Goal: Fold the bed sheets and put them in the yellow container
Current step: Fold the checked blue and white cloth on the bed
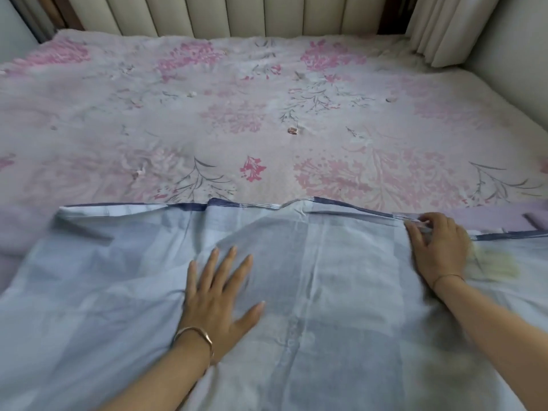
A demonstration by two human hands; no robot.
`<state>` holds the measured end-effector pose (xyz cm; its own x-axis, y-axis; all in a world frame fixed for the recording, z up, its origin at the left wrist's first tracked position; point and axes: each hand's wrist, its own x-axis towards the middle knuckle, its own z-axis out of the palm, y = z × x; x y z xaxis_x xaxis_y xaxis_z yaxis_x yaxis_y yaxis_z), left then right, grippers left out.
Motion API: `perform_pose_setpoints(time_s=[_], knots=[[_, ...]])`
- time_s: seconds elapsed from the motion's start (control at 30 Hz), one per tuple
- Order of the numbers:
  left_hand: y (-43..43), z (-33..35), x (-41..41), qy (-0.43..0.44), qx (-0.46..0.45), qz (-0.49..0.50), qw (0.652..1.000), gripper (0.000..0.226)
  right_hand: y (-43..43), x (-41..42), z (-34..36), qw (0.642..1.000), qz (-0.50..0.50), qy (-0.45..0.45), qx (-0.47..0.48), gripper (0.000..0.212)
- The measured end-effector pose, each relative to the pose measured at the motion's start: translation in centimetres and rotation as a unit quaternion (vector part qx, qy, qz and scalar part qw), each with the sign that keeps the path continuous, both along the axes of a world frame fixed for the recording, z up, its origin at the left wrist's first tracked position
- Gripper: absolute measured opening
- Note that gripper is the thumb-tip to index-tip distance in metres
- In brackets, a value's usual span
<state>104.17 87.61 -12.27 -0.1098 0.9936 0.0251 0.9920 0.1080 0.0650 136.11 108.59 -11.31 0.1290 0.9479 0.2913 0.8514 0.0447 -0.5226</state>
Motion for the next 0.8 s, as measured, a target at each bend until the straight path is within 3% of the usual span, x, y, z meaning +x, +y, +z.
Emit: perform_pose_setpoints(time_s=[0.1, 0.23, 0.3, 0.4, 0.5, 0.6, 0.7, 0.77, 0.8], knots=[[0.5, -0.3, -0.2, -0.004, 0.025, 0.012, 1.000, 0.068, -3.8, -3.2, 2.0, 0.999, 0.002, 0.048, -0.015, 0.066], [0.6, -1.0, -0.2, -0.004, 0.038, 0.014, 0.999, 0.064, -13.7, -13.3, 3.2, 0.980, 0.179, 0.074, -0.038, 0.067], [0.8, -0.9, -0.2, -0.017, 0.031, 0.019, 0.999, 0.061, -17.5, -18.2, 2.3, 0.969, 0.212, 0.100, -0.074, 0.072], [1.0, -0.8, -0.5, -0.043, 0.031, 0.011, 0.999, 0.057, -19.2, -21.1, 0.0, 0.981, 0.156, 0.081, -0.085, 0.074], [1.0, -0.3, -0.2, -0.099, -0.014, 0.000, 0.995, 0.060, -19.2, -20.7, -1.9, 0.994, 0.111, 0.018, 0.002, 0.054], [1.3, 1.4, -0.8, -0.111, -0.019, -0.038, 0.993, 0.060, -19.5, -21.0, -2.6, 0.994, 0.107, -0.019, 0.028, 0.051], [2.4, 4.7, -4.5, -0.233, -0.100, -0.116, 0.960, 0.048, -19.3, -20.9, -2.7, 0.992, 0.101, -0.071, 0.016, 0.052], [1.9, 7.5, -9.0, -0.276, -0.038, -0.152, 0.948, 0.045, -19.1, -21.1, -2.6, 0.990, 0.105, -0.096, -0.013, 0.054], [1.6, 8.5, -11.2, -0.247, 0.024, -0.173, 0.953, 0.049, -19.2, -21.1, -2.6, 0.988, 0.107, -0.105, -0.026, 0.054]])
